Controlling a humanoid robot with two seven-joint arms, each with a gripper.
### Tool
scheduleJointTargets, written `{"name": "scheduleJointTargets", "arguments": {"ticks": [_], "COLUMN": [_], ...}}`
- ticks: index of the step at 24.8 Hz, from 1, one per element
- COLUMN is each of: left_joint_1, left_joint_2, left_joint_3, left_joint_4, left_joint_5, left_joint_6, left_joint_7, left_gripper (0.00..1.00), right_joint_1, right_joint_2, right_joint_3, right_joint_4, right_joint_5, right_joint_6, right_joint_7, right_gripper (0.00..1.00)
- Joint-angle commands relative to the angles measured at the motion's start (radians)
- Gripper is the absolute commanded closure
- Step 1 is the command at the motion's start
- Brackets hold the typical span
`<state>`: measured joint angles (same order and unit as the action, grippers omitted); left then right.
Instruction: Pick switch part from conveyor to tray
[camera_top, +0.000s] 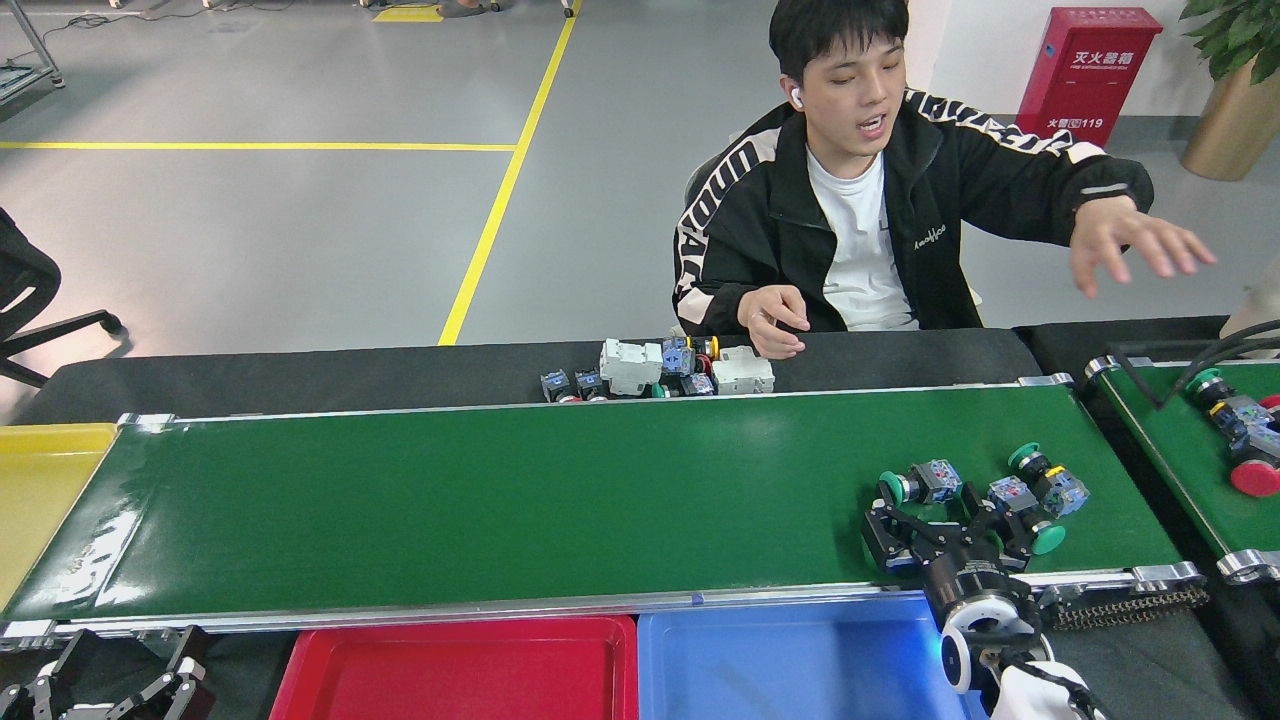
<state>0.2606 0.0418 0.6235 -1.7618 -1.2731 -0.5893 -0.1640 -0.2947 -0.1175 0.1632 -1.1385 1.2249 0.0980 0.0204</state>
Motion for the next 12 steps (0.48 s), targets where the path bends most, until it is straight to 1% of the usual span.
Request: {"name": "scheduleJointTargets", "arguments": {"ticks": [1, 2, 3, 4, 5, 8, 10, 12], "left_joint_1": [-0.006, -0.007, -0.007, -0.009, -0.009, -0.009, -0.009, -0.007], "left_joint_2": [0.004, 0.004, 0.003, 0.004, 0.004, 0.004, 0.004, 0.004], "left_joint_3": [0.001, -0.001, -0.007, -0.013, -0.014, -0.014, -0.013, -0.013], "left_joint_4": [-0.013, -0.013, -0.013, -0.013, -0.013, -0.013, -0.013, -0.015], "left_joint_5": [-0.002, -0.002, -0.003, -0.003, -0.003, -0.003, -0.003, -0.003], "left_joint_6": [-0.001, -0.001, -0.001, 0.000, 0.000, 0.002, 0.000, 0.002], "left_joint_7": [0.003, 0.003, 0.003, 0.003, 0.003, 0.003, 0.003, 0.003], "left_gripper": [0.00, 0.00, 0.00, 0.00, 0.00, 0.00, 0.00, 0.00], "right_joint_1": [-0.029, -0.037, -0.040, -0.040, -0.041, -0.046, -0.038, -0.012], "right_joint_2": [-0.001, 0.005, 0.012, 0.013, 0.012, 0.013, 0.019, 0.036], "right_joint_3": [-0.002, 0.001, 0.001, 0.001, 0.001, 0.001, 0.005, 0.056], "right_joint_4": [0.011, 0.023, 0.029, 0.028, 0.026, 0.003, -0.093, -0.204], "right_joint_5": [-0.008, -0.008, -0.012, -0.015, -0.015, -0.013, -0.010, -0.010], "right_joint_6": [-0.004, -0.003, -0.006, -0.011, -0.011, -0.015, -0.018, -0.044], "right_joint_7": [-0.002, -0.002, -0.002, -0.004, -0.004, -0.004, -0.002, 0.001], "right_gripper": [0.32, 0.48, 0.55, 0.65, 0.71, 0.70, 0.68, 0.66]}}
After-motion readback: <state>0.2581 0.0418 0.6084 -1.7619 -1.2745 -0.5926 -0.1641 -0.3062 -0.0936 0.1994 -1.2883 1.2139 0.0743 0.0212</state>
